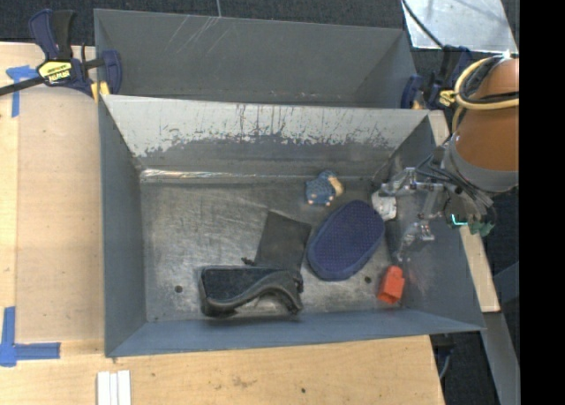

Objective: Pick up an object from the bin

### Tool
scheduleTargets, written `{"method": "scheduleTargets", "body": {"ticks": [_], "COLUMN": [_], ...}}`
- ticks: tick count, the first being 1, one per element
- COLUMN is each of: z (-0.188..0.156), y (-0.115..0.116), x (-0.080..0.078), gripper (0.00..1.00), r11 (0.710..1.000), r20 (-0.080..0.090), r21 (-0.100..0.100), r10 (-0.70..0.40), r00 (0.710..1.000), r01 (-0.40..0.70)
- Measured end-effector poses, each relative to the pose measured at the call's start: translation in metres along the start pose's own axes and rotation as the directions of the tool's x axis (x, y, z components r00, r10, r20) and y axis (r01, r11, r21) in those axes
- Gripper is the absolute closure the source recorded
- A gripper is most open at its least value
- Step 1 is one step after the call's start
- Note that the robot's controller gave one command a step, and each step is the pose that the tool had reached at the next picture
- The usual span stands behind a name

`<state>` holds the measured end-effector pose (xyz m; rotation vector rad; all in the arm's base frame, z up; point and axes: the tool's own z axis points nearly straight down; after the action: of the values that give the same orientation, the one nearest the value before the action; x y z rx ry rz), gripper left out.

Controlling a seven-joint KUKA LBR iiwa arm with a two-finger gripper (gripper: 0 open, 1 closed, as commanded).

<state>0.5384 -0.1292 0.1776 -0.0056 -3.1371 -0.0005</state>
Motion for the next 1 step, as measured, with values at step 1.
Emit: {"method": "scheduleTargets", "body": {"ticks": [1], "z": [0.0932], "y": [0.0295], "x": [-0.0599], "gripper": [0.00], "r11": [1.000], "r20": [0.010], "r21": [0.003], "r10": [-0.013], "r00": [1.000], "r01": [0.013]}}
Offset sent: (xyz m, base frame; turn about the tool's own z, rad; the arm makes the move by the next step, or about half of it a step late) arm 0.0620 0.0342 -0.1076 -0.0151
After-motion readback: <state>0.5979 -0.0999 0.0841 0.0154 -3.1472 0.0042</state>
